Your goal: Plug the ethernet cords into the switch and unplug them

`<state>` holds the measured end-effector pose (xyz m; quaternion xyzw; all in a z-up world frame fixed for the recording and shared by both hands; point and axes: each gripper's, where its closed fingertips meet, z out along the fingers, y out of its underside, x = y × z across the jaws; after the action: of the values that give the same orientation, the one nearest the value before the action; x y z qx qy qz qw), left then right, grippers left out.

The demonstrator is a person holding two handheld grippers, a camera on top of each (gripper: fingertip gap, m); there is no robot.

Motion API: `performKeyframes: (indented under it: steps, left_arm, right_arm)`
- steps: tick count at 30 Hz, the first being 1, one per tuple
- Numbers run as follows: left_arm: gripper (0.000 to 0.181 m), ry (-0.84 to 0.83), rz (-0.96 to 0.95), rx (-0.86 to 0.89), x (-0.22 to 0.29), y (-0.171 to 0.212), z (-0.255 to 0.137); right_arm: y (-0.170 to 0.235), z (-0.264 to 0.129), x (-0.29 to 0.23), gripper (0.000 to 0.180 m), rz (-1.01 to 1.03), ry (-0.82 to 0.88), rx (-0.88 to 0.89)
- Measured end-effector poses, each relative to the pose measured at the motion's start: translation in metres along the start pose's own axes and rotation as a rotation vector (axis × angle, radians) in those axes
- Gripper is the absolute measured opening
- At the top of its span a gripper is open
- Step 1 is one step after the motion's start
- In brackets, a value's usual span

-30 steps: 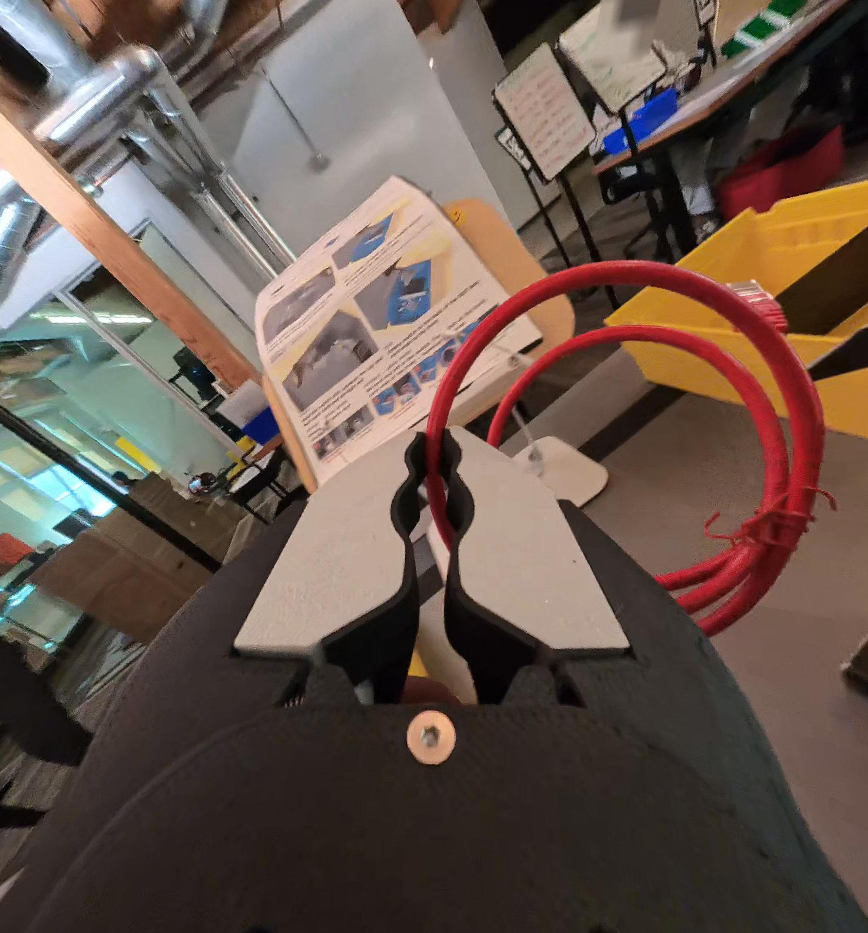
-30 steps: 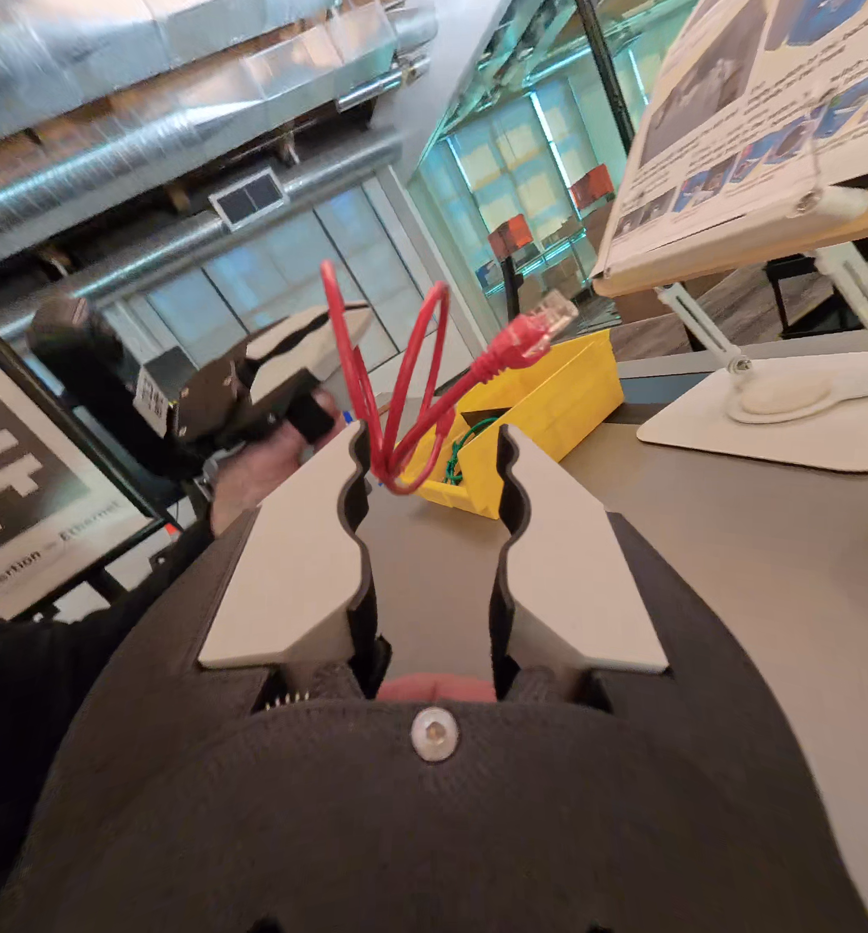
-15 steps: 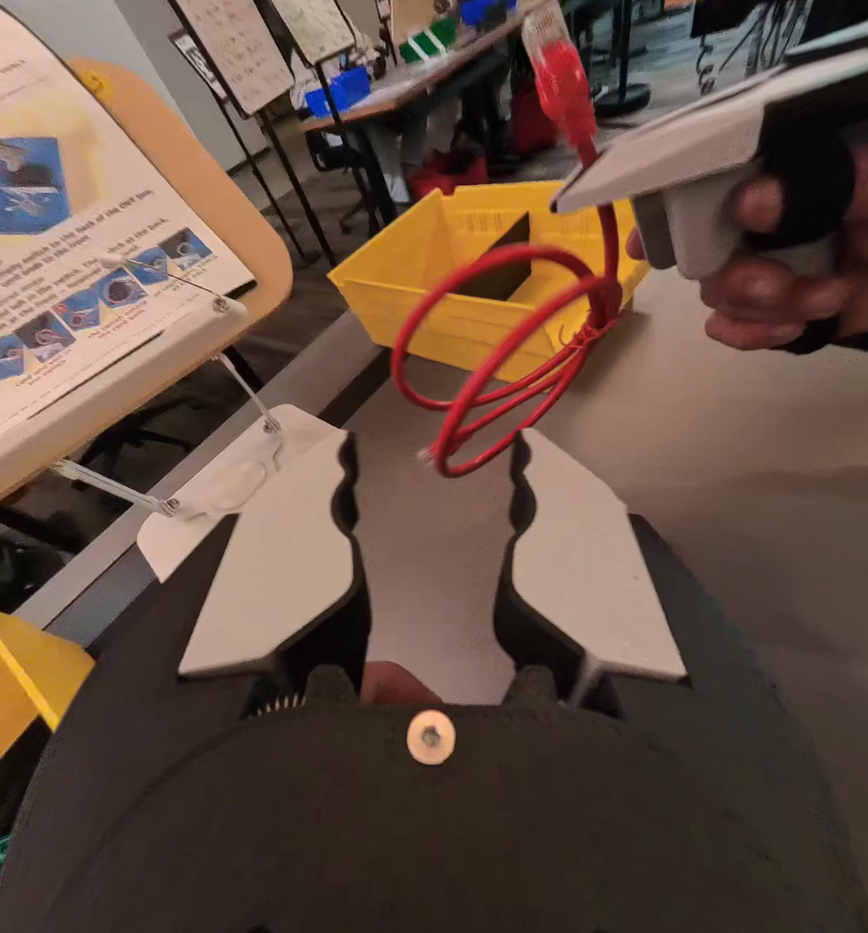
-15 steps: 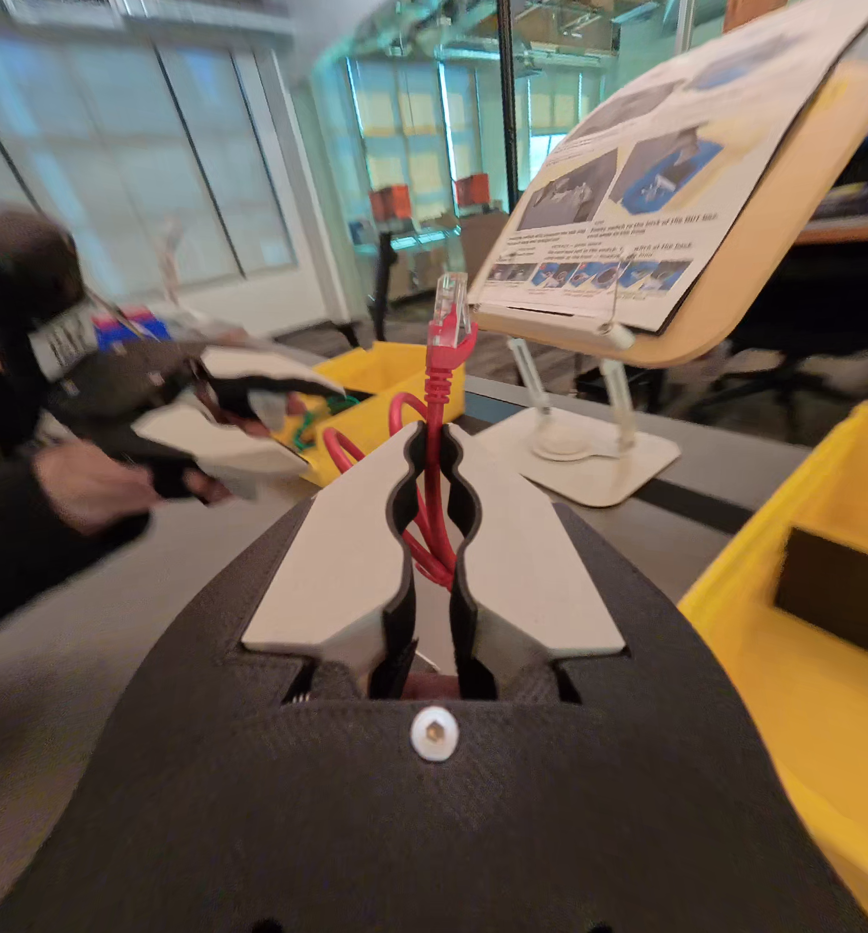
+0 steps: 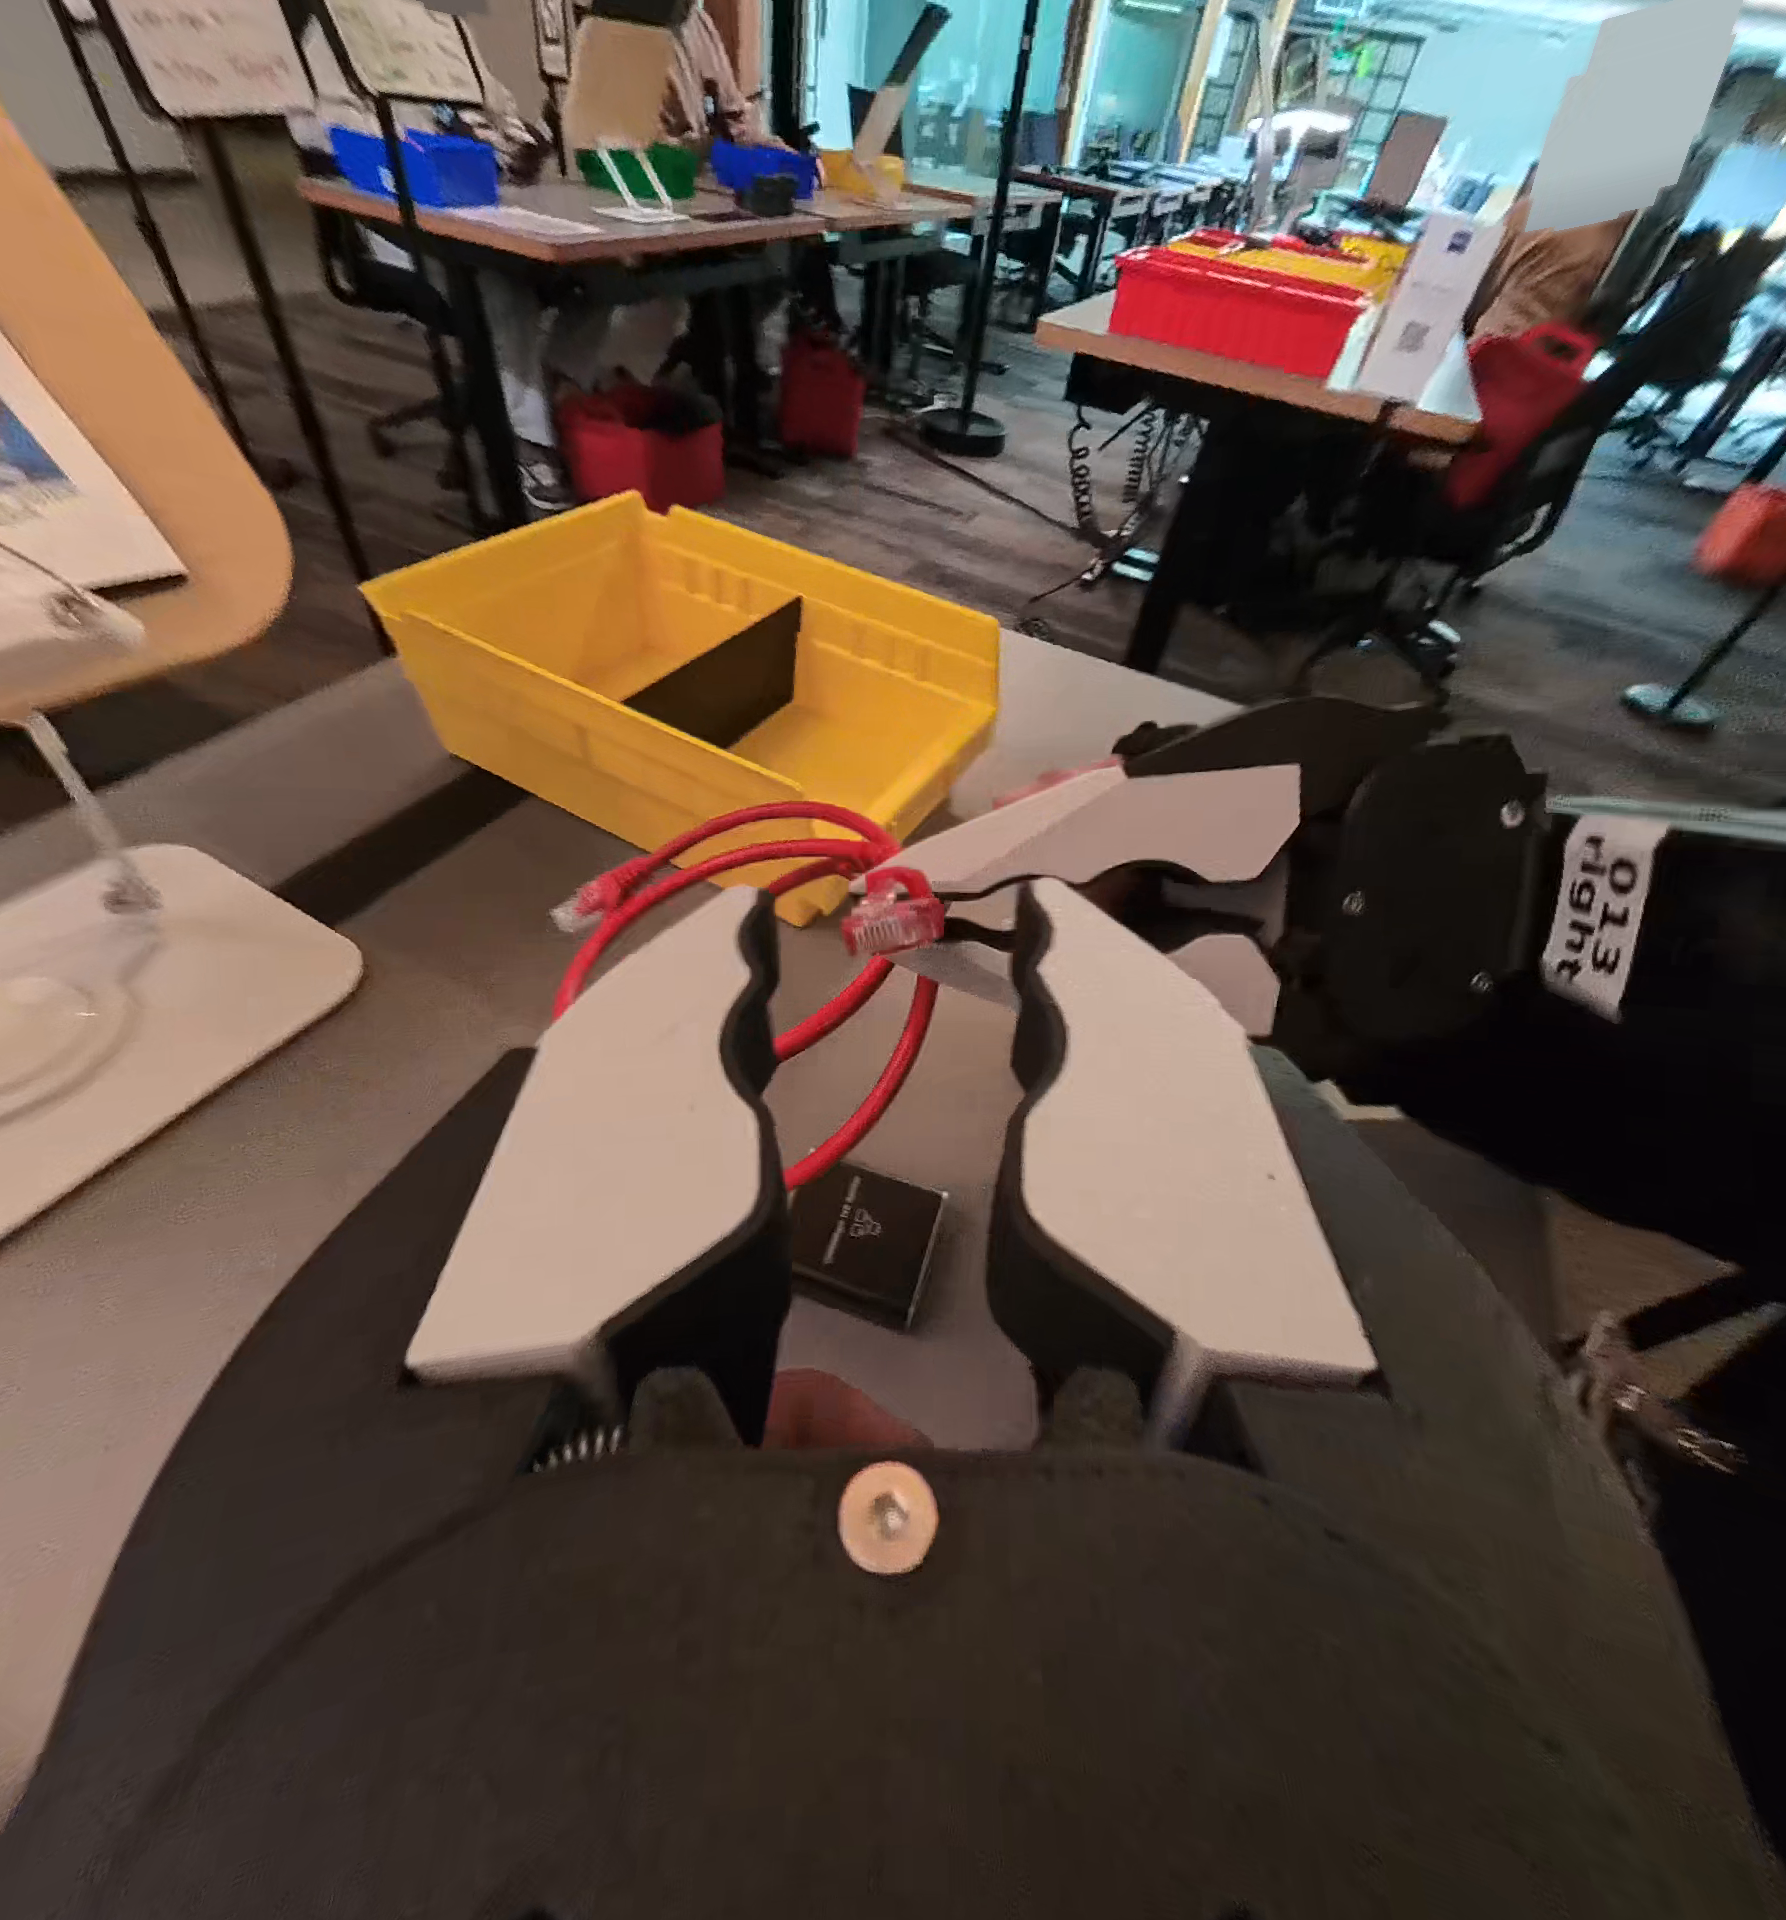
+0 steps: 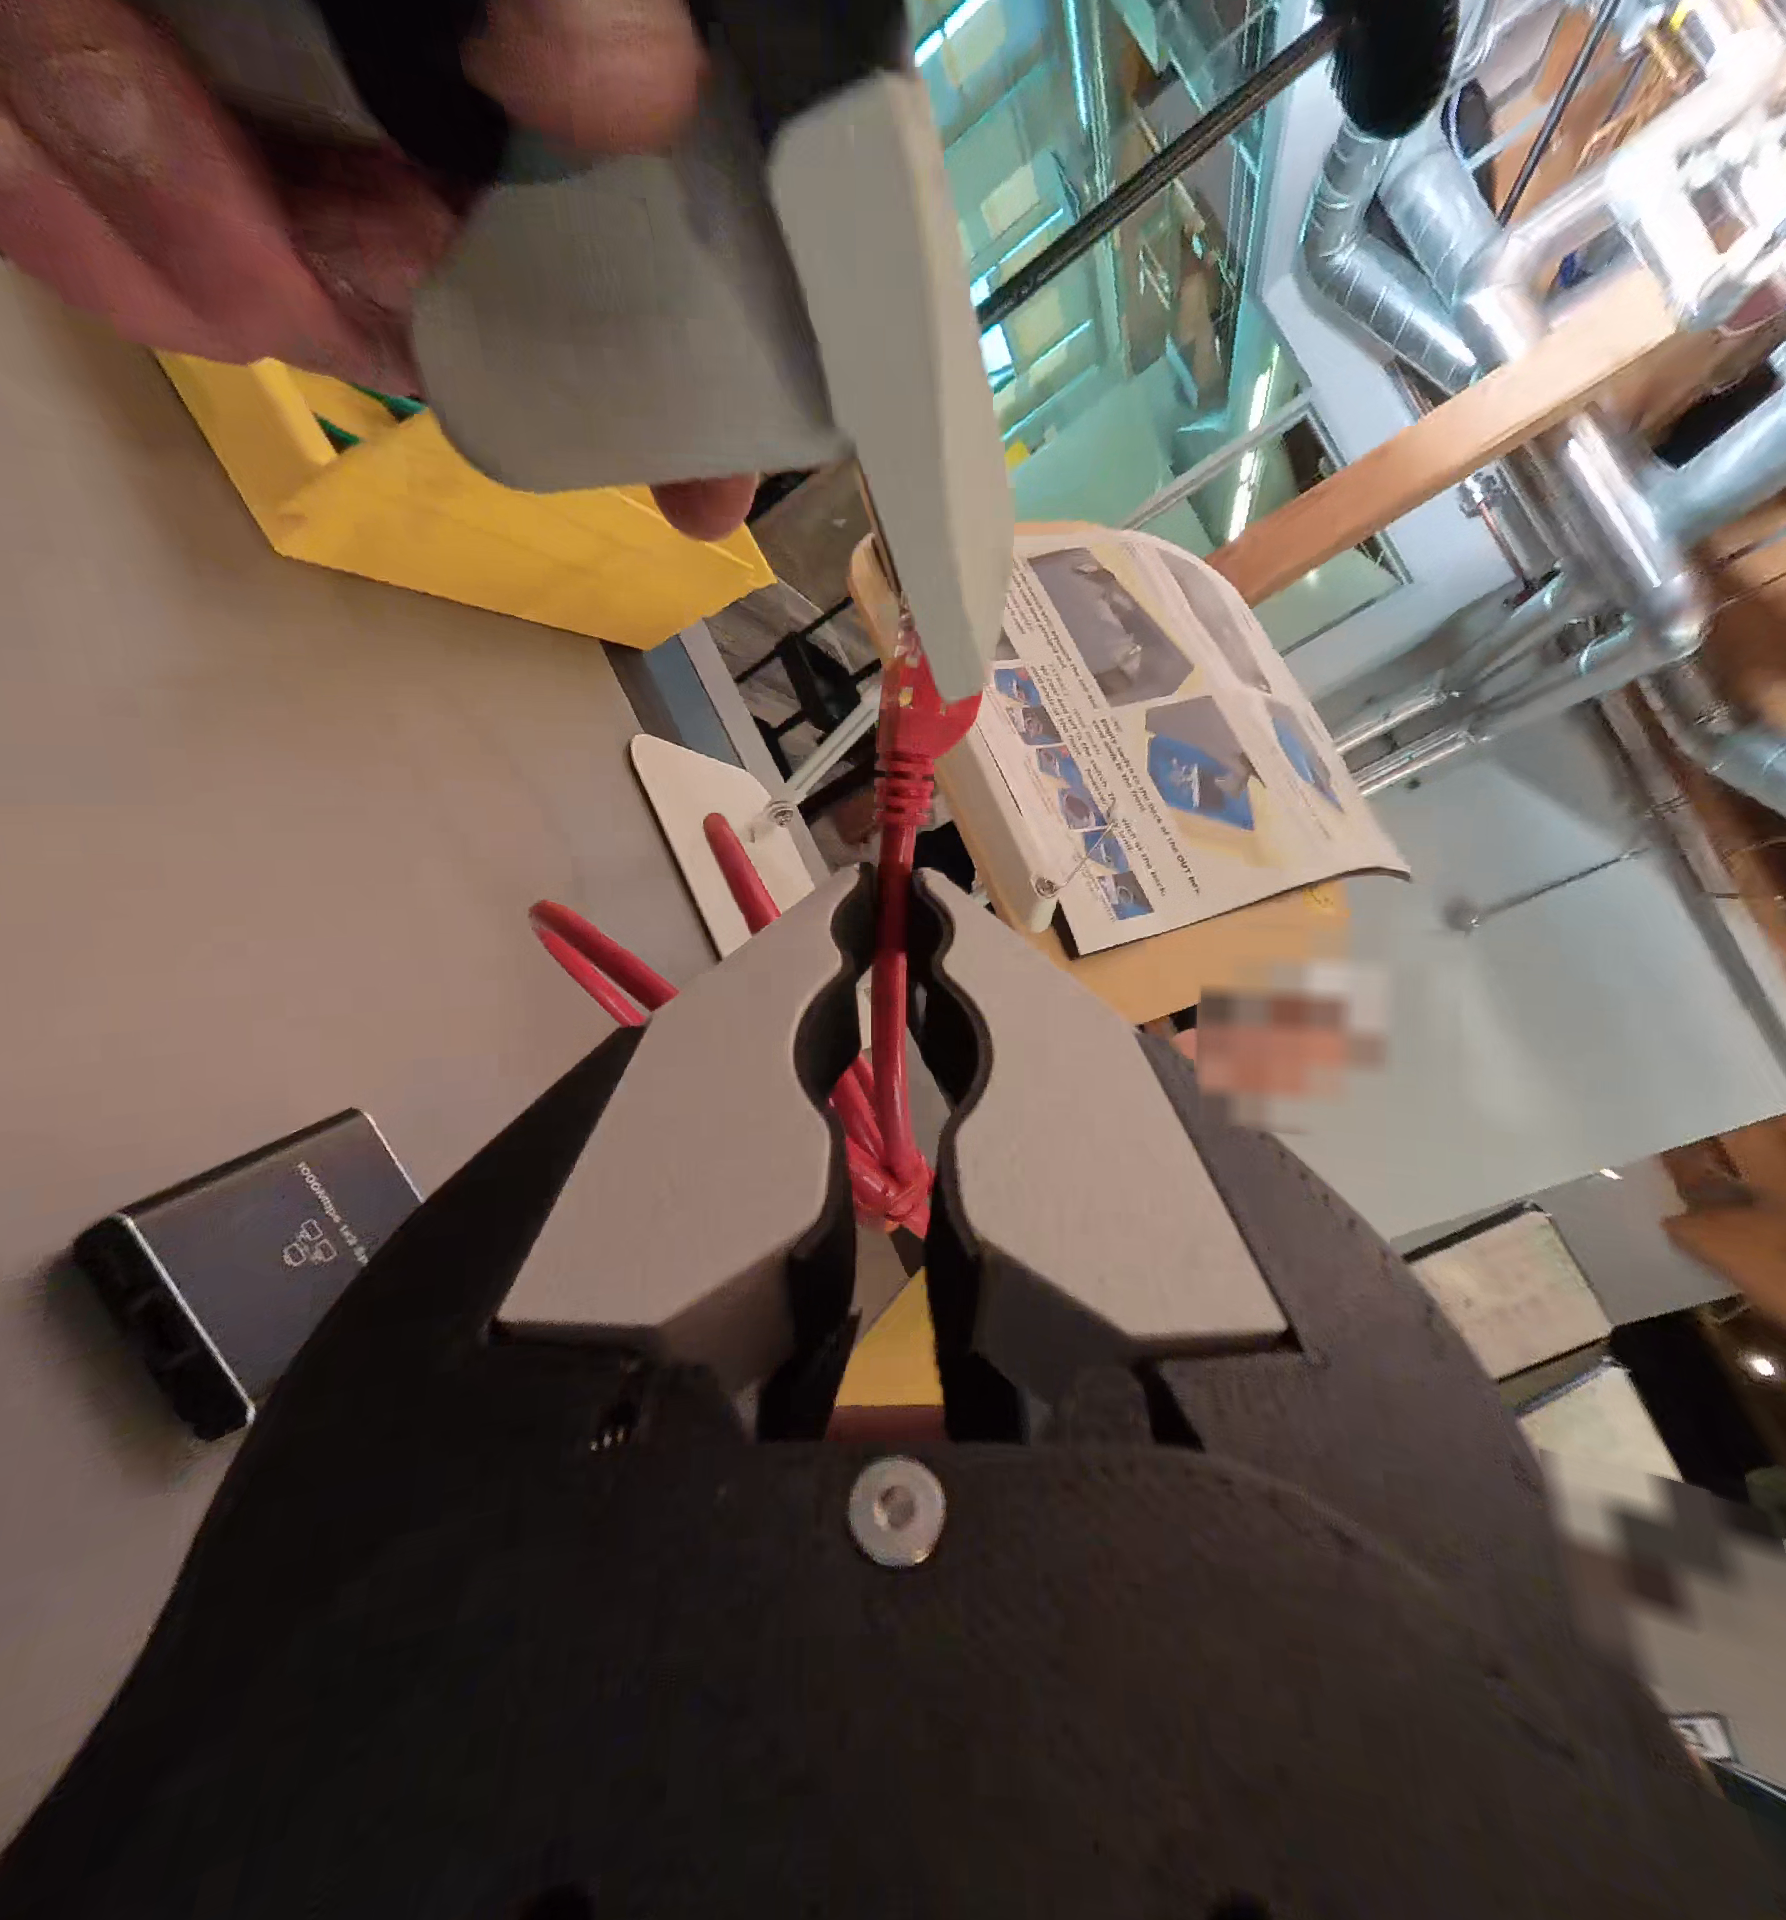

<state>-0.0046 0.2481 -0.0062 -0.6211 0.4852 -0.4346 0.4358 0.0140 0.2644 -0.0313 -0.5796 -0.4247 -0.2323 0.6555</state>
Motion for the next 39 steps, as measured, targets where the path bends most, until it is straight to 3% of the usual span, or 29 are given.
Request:
performKeyframes:
  steps: [5, 9, 10, 11, 12, 16, 21, 23, 30, 33, 37, 39]
  left_arm:
    - [0.014, 0.043, -0.06, -0.019, 0.0, 0.008, 0.001]
    - [0.013, 0.054, -0.049, -0.011, 0.001, 0.007, 0.001]
    - [0.013, 0.056, -0.04, 0.001, 0.002, 0.006, 0.001]
    - [0.012, 0.046, -0.028, 0.01, 0.0, 0.004, 0.0]
    - [0.012, 0.029, -0.009, 0.021, -0.003, 0.002, -0.002]
    - [0.013, 0.02, 0.071, 0.063, -0.008, -0.008, -0.015]
    - [0.013, 0.089, 0.217, 0.03, 0.008, -0.007, -0.022]
    - [0.013, 0.134, 0.226, 0.069, 0.019, -0.012, -0.023]
    - [0.013, 0.264, 0.207, 0.21, 0.041, -0.023, -0.024]
    - [0.012, 0.311, 0.172, 0.251, 0.047, -0.024, -0.023]
    - [0.013, 0.335, 0.166, 0.268, 0.055, -0.025, -0.02]
    - [0.012, 0.351, 0.171, 0.275, 0.06, -0.028, -0.02]
  right_arm:
    - [-0.004, 0.001, -0.005, 0.003, -0.061, 0.03, 0.009]
    - [-0.003, 0.002, -0.006, 0.002, 0.001, 0.013, 0.018]
    - [-0.005, 0.002, -0.006, 0.008, 0.034, -0.006, 0.032]
    - [-0.009, 0.001, -0.006, 0.03, 0.083, -0.029, 0.067]
    - [-0.012, -0.002, -0.004, 0.038, 0.149, -0.056, 0.104]
    - [-0.026, -0.021, 0.013, 0.021, 0.476, -0.241, 0.254]
    - [-0.047, -0.039, 0.035, 0.042, 1.205, -0.596, 0.528]
    - [-0.048, -0.039, 0.031, 0.042, 1.32, -0.657, 0.58]
    - [-0.072, -0.046, 0.01, 0.041, 1.21, -0.661, 0.687]
    - [-0.072, -0.046, 0.001, 0.035, 1.183, -0.681, 0.681]
    - [-0.063, -0.037, -0.008, 0.053, 1.143, -0.657, 0.609]
    - [-0.06, -0.038, -0.005, 0.046, 1.085, -0.614, 0.596]
